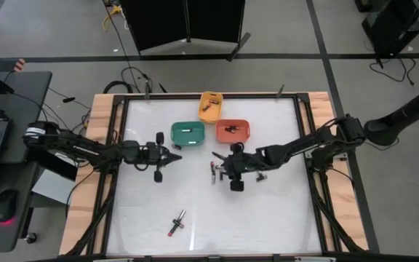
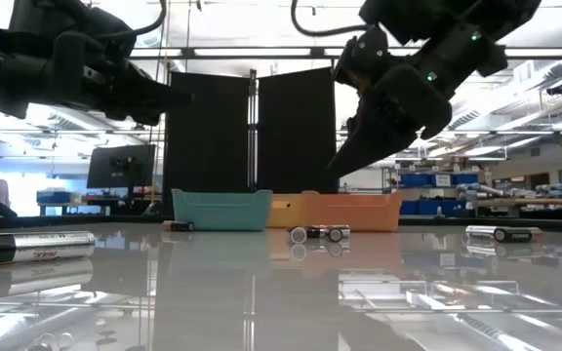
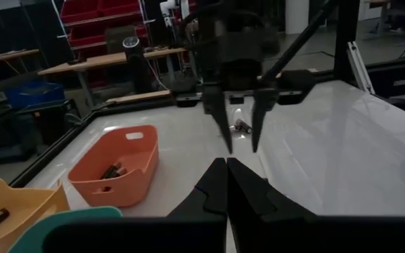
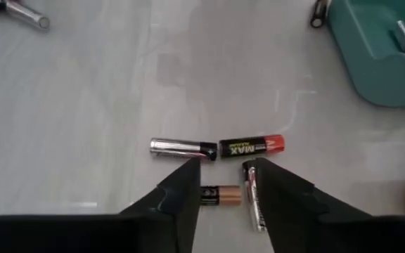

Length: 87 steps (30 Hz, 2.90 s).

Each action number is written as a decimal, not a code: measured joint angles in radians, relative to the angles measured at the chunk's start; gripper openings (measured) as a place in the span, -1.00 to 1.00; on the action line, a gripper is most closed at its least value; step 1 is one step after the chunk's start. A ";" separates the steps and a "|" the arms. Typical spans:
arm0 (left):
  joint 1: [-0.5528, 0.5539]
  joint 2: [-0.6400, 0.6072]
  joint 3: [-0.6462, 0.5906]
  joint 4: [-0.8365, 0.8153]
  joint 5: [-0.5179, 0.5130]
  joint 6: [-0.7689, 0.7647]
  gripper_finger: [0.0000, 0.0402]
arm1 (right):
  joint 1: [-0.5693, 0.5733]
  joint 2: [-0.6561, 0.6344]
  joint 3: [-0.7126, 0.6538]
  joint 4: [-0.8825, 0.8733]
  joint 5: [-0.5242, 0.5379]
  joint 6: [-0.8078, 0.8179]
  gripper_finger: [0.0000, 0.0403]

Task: Sort batteries
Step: Put the silver battery into the green bin

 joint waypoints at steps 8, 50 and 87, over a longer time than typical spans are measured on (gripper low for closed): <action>-0.007 0.000 0.000 -0.007 0.000 0.000 -0.96 | -0.065 0.000 -0.002 -0.025 -0.056 -0.057 -0.23; -0.009 0.001 0.002 -0.030 0.000 -0.002 -0.95 | -0.128 0.154 -0.145 0.284 -0.112 -0.020 -0.55; -0.013 0.001 0.002 -0.005 -0.020 -0.010 -0.95 | -0.222 0.040 0.264 -0.004 -0.005 -0.055 -0.69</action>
